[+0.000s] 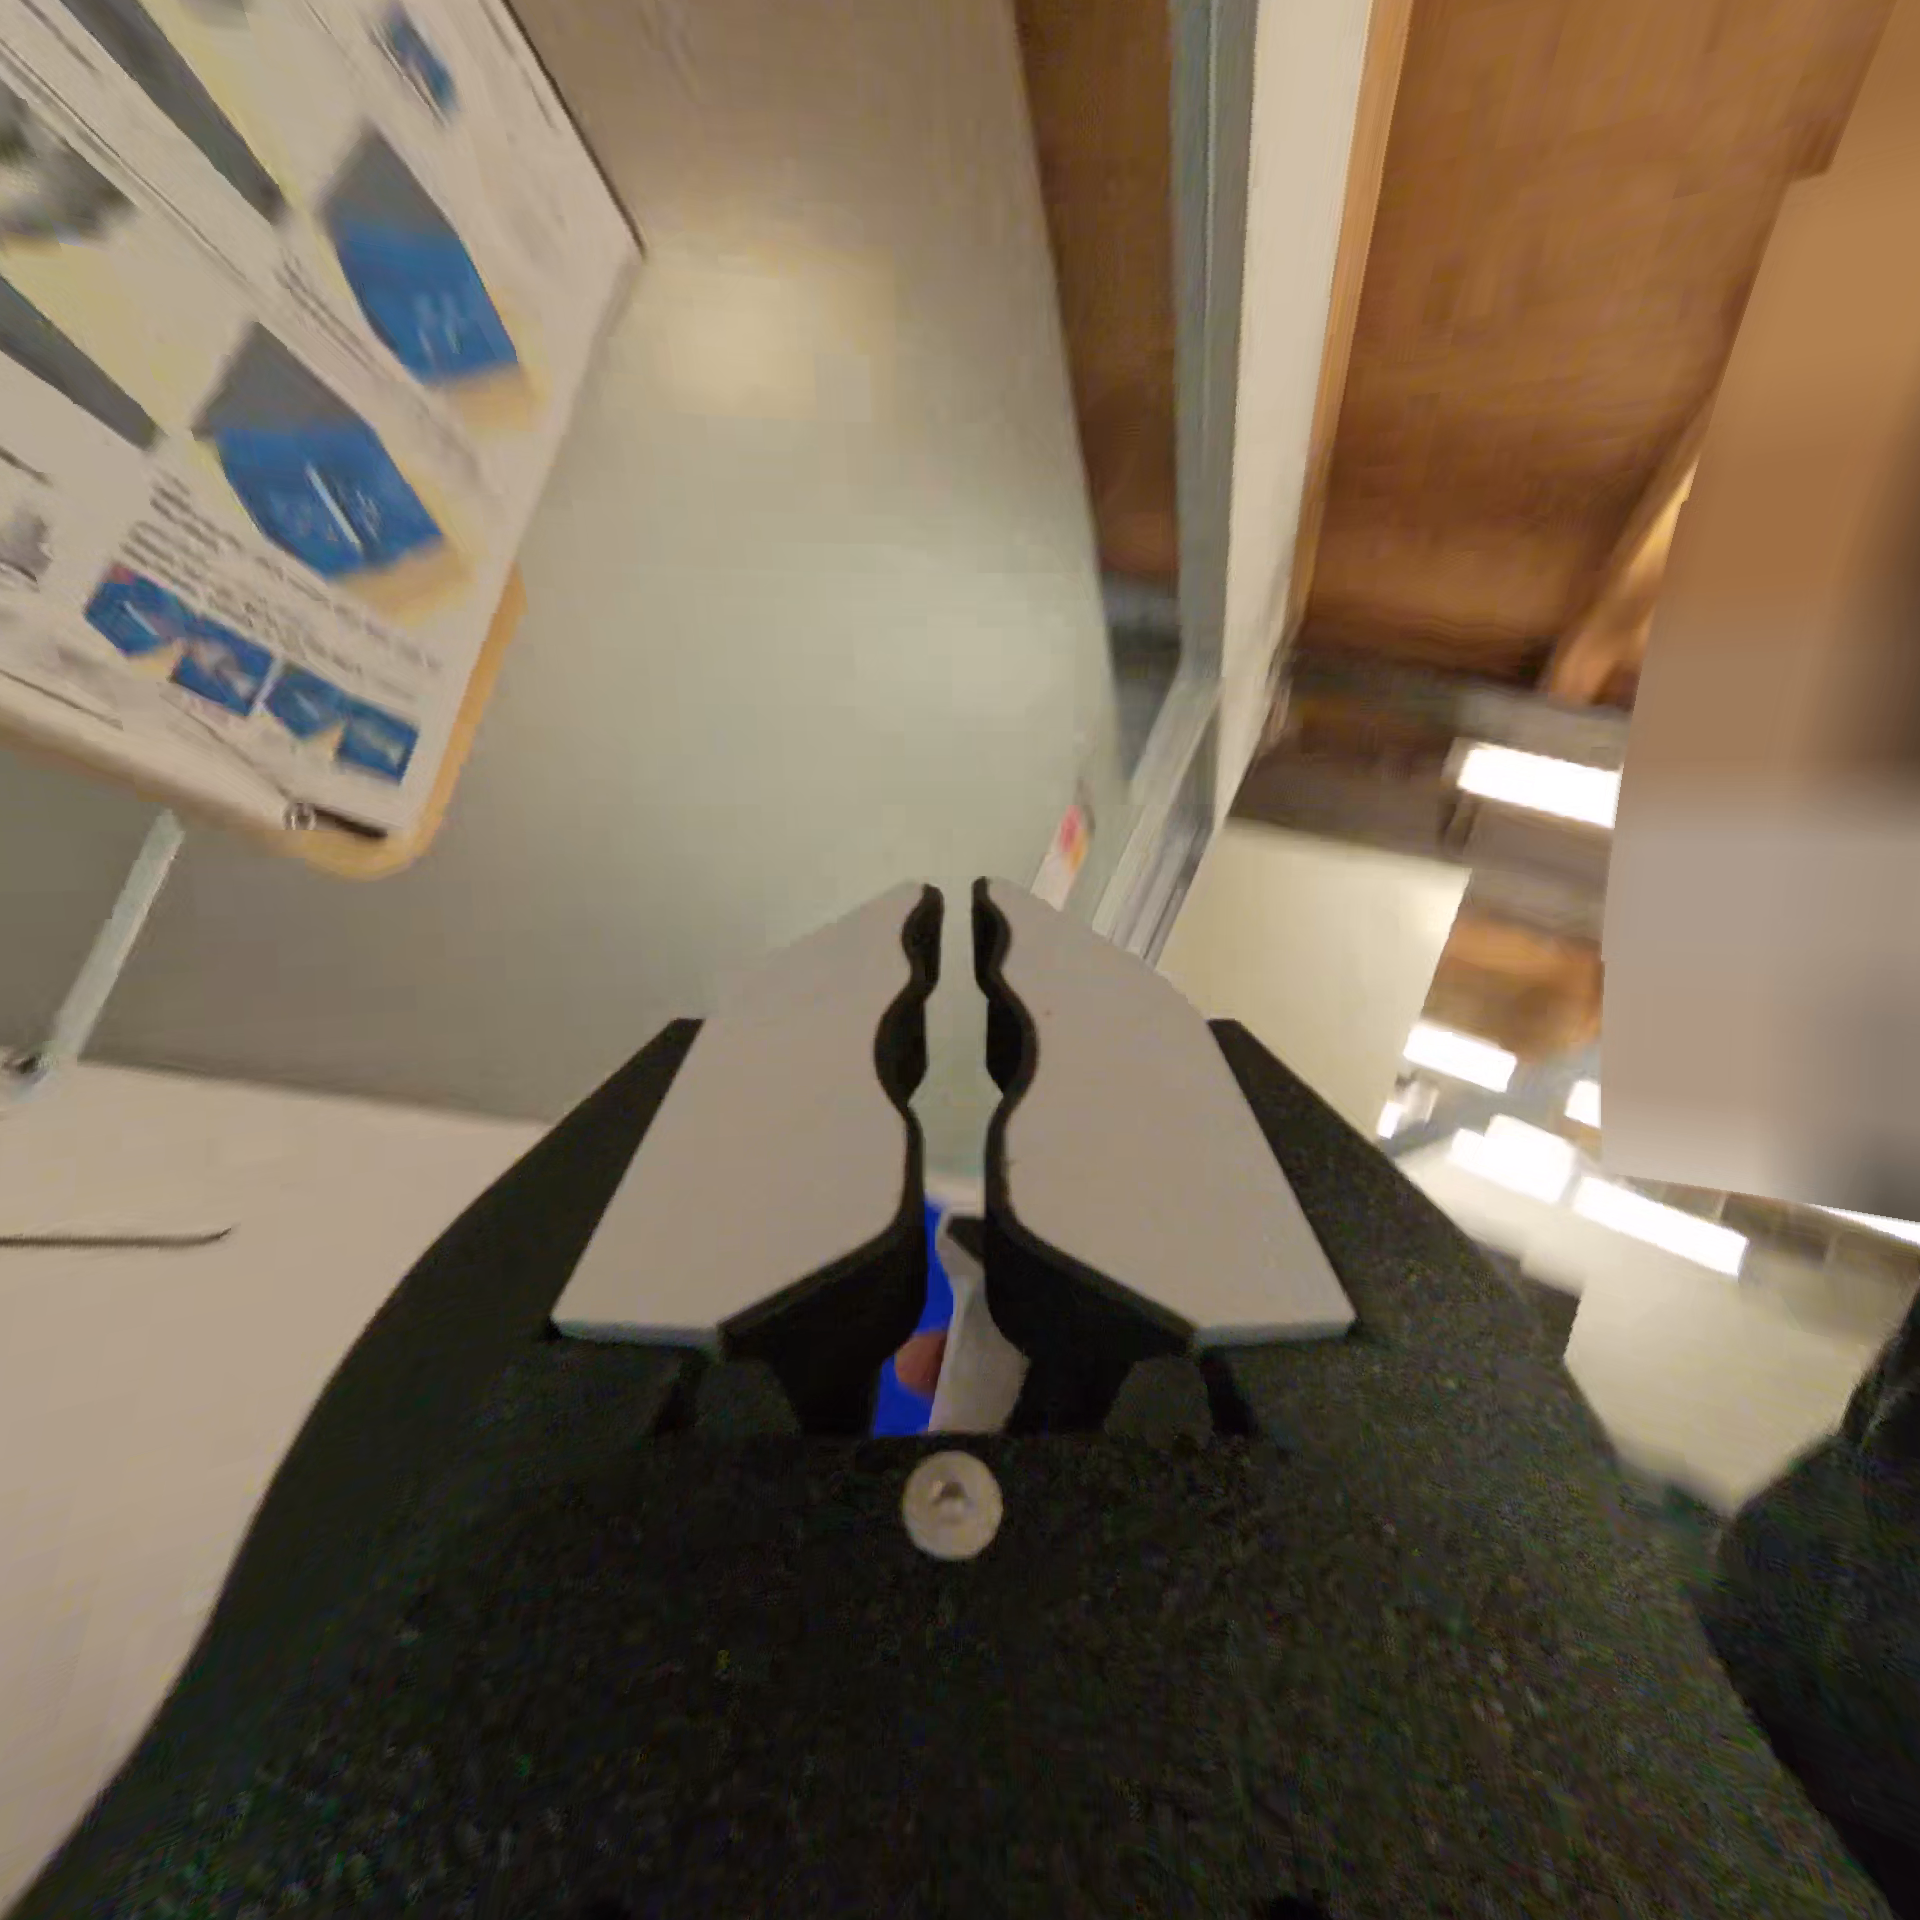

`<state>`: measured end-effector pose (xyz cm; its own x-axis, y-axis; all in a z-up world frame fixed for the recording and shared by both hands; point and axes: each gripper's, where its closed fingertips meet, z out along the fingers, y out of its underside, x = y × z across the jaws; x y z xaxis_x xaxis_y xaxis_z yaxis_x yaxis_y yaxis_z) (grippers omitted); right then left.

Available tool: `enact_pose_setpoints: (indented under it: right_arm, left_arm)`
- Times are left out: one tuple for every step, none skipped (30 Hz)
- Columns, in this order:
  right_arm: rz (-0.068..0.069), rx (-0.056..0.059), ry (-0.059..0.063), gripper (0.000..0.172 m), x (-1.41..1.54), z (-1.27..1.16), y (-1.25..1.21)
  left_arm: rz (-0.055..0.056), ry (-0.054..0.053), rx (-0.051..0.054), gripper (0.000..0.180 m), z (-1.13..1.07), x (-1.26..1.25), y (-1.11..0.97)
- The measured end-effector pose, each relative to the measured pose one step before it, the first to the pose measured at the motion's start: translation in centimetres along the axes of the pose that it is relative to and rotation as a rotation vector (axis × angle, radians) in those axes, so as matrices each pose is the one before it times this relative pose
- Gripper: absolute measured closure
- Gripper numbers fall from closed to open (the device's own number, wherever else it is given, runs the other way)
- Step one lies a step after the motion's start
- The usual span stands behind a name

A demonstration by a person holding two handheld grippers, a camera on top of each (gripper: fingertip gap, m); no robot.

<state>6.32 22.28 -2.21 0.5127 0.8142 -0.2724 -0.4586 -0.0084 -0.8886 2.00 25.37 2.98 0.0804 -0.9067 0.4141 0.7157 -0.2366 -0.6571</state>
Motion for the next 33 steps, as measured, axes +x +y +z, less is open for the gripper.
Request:
enact_pose_setpoints:
  right_arm:
    - [0.0184,0.0453,-0.0282,0.133,-0.633,0.099,-0.496]
    - [0.0056,0.0214,-0.0247,0.133,-0.648,0.23,-0.159]
    - [0.0024,0.001,-0.0258,0.132,-0.664,0.32,0.156]
    - [0.0037,-0.0157,-0.026,0.132,-0.667,0.384,0.432]
    - [0.0073,-0.0252,-0.0219,0.131,-0.614,0.409,0.609]
    - [0.0134,-0.0288,-0.0207,0.131,-0.546,0.394,0.708]
    - [0.0201,-0.0358,-0.0147,0.13,-0.444,0.362,0.858]
    - [0.0172,-0.028,-0.004,0.129,-0.251,0.237,0.695]
    - [0.009,-0.0062,0.0062,0.129,-0.044,0.046,0.226]
    - [0.0193,-0.0012,-0.0054,0.132,-0.112,0.018,-0.006]
    - [0.0362,-0.0027,-0.0136,0.132,-0.14,0.096,-0.017]
    - [0.0352,0.0034,-0.0199,0.131,-0.221,0.158,-0.027]
    - [0.026,-0.0036,-0.0238,0.132,-0.301,0.188,0.145]
    - [0.0184,-0.0158,-0.0195,0.133,-0.247,0.219,0.344]
    - [0.0123,-0.0162,-0.0136,0.134,-0.151,0.167,0.313]
    - [0.0131,-0.0099,-0.0114,0.136,-0.105,0.064,0.168]
    - [0.0181,-0.0054,-0.0161,0.138,-0.116,0.034,0.124]
    - [0.0193,-0.0004,-0.0168,0.139,-0.112,-0.009,0.098]
    - [0.022,-0.0038,-0.0171,0.14,-0.043,-0.004,0.142]
    - [0.0158,-0.014,-0.019,0.14,-0.092,0.033,0.173]
    - [-0.0149,-0.0168,-0.006,0.14,-0.115,-0.035,0.052]
    - [-0.0485,-0.0156,0.0291,0.14,0.116,-0.127,-0.086]
    - [-0.0617,-0.0128,0.0637,0.141,0.501,-0.312,-0.234]
    - [-0.055,0.0025,0.0668,0.141,0.682,-0.572,-0.555]
    - [-0.0469,0.0084,0.0636,0.142,0.901,-0.768,-0.715]
    - [-0.0466,0.0086,0.067,0.143,1.181,-0.872,-0.735]
    - [-0.0427,0.0101,0.0696,0.143,1.391,-0.876,-0.679]
    - [-0.0353,0.0084,0.0575,0.144,1.342,-0.742,-0.555]
    - [-0.0276,0.0007,0.0439,0.144,1.208,-0.554,-0.327]
    - [-0.0187,-0.0051,0.0372,0.145,1.083,-0.403,-0.09]
    - [-0.0094,-0.0034,0.0288,0.145,0.873,-0.285,0.004]
    - [-0.0035,-0.0008,0.0169,0.146,0.614,-0.204,0.053]
    - [-0.0016,-0.0019,0.0099,0.146,0.391,-0.111,0.122]
  left_arm:
    - [-0.0528,-0.0038,0.084,0.179,-0.303,-0.27,-0.887]
    - [-0.0382,-0.0001,0.0666,0.18,-0.272,-0.187,-0.586]
    - [-0.0334,-0.0031,0.0445,0.18,-0.2,-0.159,-0.25]
    - [-0.03,0.009,0.0278,0.18,-0.097,0.053,0.003]
    - [-0.0254,0.0143,0.0245,0.18,-0.018,0.196,0.06]
    - [-0.0217,0.0105,0.0172,0.179,0.068,0.203,0.117]
    - [-0.0144,0.0106,0.0152,0.176,0.137,0.252,0.093]
    - [0.0037,0.0086,0.0083,0.173,0.17,0.286,0.053]
    - [0.0345,-0.0064,-0.007,0.17,0.122,0.124,-0.003]
    - [0.0311,-0.0176,-0.0059,0.166,0.084,-0.016,-0.14]
    - [0.0022,-0.0083,-0.0045,0.162,0.126,0.087,-0.209]
    - [-0.0141,0.0048,-0.0187,0.158,0.203,0.219,0.015]
    - [-0.0139,0.007,-0.0194,0.152,0.25,0.278,0.115]
    - [0.0,-0.0048,-0.0189,0.146,0.147,0.184,0.166]
    - [0.0149,-0.0116,-0.0136,0.145,0.101,0.091,0.09]
    - [0.0095,-0.0104,-0.0071,0.145,0.009,0.087,-0.002]
    - [-0.0017,-0.0137,-0.0085,0.145,0.007,-0.046,0.023]
    - [-0.0076,-0.0057,-0.009,0.144,-0.002,-0.023,0.015]
    - [-0.0033,-0.0201,-0.0112,0.144,-0.026,-0.262,0.034]
    - [0.0056,-0.0619,-0.0263,0.144,-0.027,-0.928,0.203]
    - [0.0161,-0.0437,-0.0122,0.144,-0.069,-0.853,-0.103]
    - [0.0422,-0.0483,-0.0078,0.144,-0.135,-1.024,-0.394]
    - [0.0751,-0.0674,-0.0166,0.144,-0.228,-1.324,-0.475]
    - [0.0857,-0.0926,-0.0384,0.144,-0.321,-1.658,-0.16]
    - [0.0796,-0.0981,-0.0702,0.141,-0.305,-1.663,0.51]
    - [0.0724,-0.064,-0.0798,0.135,-0.257,-1.075,0.959]
    - [0.082,-0.0824,-0.0946,0.135,-0.224,-1.13,1.513]
    - [0.0933,-0.0813,-0.112,0.13,-0.042,-0.917,2.042]
    - [0.0989,-0.0594,-0.1086,0.127,0.174,-0.461,2.172]
    - [0.0992,-0.0639,-0.1202,0.127,0.262,-0.363,2.288]
    - [0.0754,-0.0552,-0.0856,0.122,0.347,-0.112,1.461]
    - [0.0695,-0.0512,-0.0423,0.122,0.144,-0.057,0.5]
    - [0.0723,-0.0696,-0.0282,0.125,0.11,-0.401,0.254]
